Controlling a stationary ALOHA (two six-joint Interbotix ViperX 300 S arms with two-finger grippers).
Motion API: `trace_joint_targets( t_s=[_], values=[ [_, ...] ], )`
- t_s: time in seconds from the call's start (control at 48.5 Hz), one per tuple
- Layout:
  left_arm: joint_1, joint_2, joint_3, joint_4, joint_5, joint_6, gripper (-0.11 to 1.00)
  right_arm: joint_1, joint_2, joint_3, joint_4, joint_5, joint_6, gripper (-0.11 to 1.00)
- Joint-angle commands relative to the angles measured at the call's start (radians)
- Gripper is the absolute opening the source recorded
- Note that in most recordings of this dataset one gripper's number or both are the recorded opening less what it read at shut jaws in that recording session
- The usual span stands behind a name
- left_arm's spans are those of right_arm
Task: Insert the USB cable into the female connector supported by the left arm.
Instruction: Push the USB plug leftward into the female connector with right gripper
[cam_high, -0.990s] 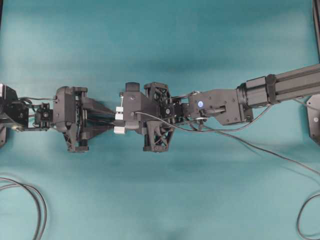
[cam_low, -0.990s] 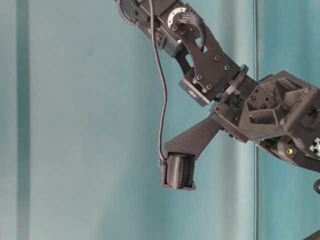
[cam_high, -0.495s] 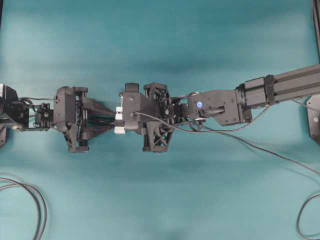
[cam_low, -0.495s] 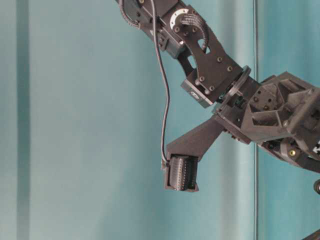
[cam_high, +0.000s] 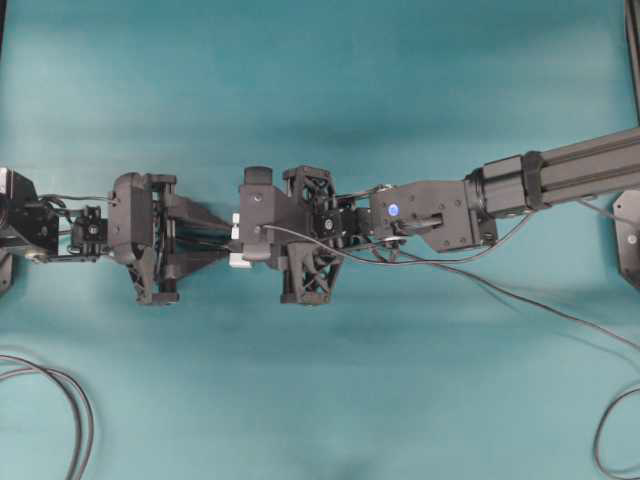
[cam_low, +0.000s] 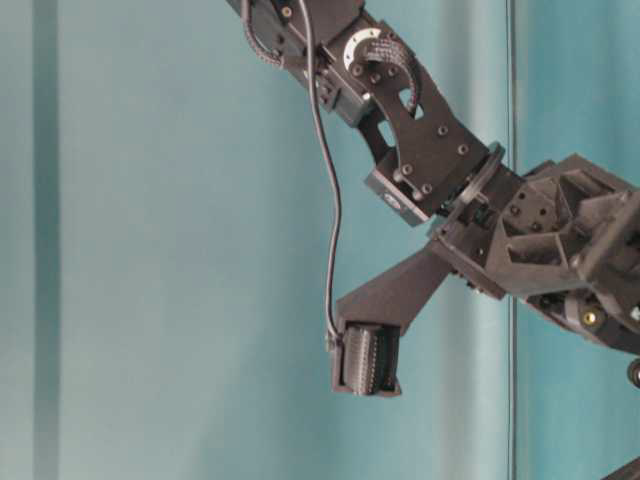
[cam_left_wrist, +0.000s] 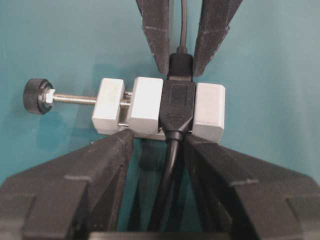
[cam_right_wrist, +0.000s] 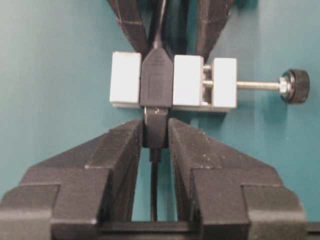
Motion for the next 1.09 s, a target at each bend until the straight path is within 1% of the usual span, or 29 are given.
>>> trace_joint_targets(
  t_s=[0.0,0.227,0.413,0.598,0.722,0.825,1.073],
  values=[
    [-0.011,-0.005,-0.067,0.003,0.002,0.008,0.58,0.000,-0.009,-0.058,-0.005,-0.012,0.002,0.22],
    [-0.011,-0.005,-0.064,0.003,0.003,0.015,0.58,0.000,0.008,-0.089,-0.008,-0.012,-0.002,0.22],
    [-0.011,-0.005,-0.061,0.003,0.020,0.025,0.59,0.002,0.005,-0.087,-0.029,0.014,-0.002,0.22],
    [-0.011,-0.005,-0.061,0.003,0.014,0.023,0.58,0.002,-0.006,-0.080,-0.037,0.028,0.000,0.22],
    [-0.011,-0.009,-0.060,0.003,0.017,0.023,0.58,0.000,-0.008,-0.071,-0.037,0.034,0.017,0.22],
    [-0.011,-0.015,-0.060,0.003,0.020,0.023,0.58,0.000,-0.014,-0.063,-0.037,0.067,0.043,0.22],
    [-0.026,-0.034,-0.057,0.003,0.025,0.020,0.59,-0.003,-0.060,-0.034,-0.037,0.080,0.048,0.22]
  ],
)
